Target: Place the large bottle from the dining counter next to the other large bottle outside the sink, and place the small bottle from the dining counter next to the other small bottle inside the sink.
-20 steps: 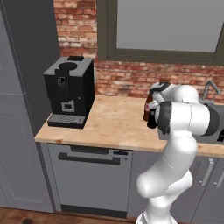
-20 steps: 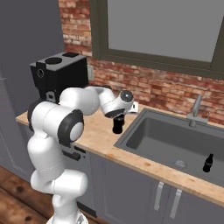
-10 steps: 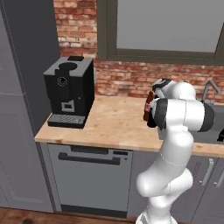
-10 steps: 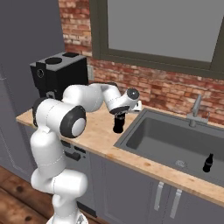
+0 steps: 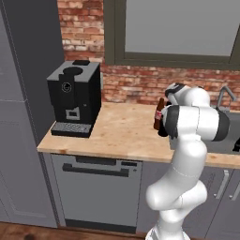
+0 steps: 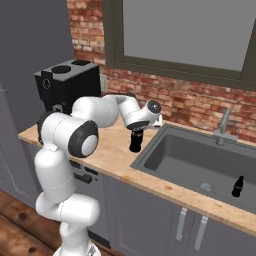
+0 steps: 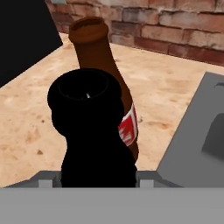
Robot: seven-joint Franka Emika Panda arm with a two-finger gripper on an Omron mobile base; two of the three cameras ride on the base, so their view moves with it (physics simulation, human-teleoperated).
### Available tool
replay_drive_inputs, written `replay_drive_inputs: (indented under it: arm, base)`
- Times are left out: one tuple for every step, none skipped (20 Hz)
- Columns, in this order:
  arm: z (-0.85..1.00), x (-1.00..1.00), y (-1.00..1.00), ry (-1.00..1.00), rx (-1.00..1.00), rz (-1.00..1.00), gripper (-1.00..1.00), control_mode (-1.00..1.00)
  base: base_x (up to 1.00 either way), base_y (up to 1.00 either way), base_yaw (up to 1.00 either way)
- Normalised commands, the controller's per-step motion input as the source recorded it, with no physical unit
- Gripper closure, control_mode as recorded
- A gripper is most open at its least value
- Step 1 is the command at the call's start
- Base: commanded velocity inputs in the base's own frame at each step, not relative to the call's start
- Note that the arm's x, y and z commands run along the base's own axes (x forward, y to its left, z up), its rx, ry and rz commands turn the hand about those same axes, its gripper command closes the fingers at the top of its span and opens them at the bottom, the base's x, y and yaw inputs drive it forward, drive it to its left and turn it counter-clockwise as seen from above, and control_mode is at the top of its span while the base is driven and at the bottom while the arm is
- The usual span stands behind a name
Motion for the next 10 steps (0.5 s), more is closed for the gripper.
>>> replay_drive_inputs:
  arm:
    - [-0.14,-0.18,0.03,0.0,0.0,0.03,1.0,-1.0]
    - [-0.14,-0.17,0.04,0.0,0.0,0.03,1.0,-1.0]
    - [-0.14,-0.19,0.06,0.0,0.0,0.02,1.0,-1.0]
    - [-0.13,-0.18,0.07,0.0,0.0,0.01,1.0,-1.0]
    - [-0.11,-0.18,0.08,0.0,0.0,0.01,1.0,-1.0]
    - [-0.11,-0.2,0.09,0.0,0.0,0.01,1.0,-1.0]
    - [-0.11,-0.19,0.11,0.0,0.0,0.0,1.0,-1.0]
    - [-0.1,-0.21,0.11,-0.01,0.0,0.0,1.0,-1.0]
    - [-0.09,-0.24,0.11,-0.02,0.0,0.0,1.0,-1.0]
    - [-0.09,-0.24,0.13,-0.03,0.0,0.0,1.0,-1.0]
  base:
    - [0.0,0.0,0.0]
    - [0.0,0.0,0.0]
    - [0.0,0.0,0.0]
    - [0.0,0.0,0.0]
    - [0.0,0.0,0.0]
    - [0.0,0.0,0.0]
    - [0.0,0.0,0.0]
    - [0.0,0.0,0.0]
    - [0.0,0.0,0.0]
    - [0.0,0.0,0.0]
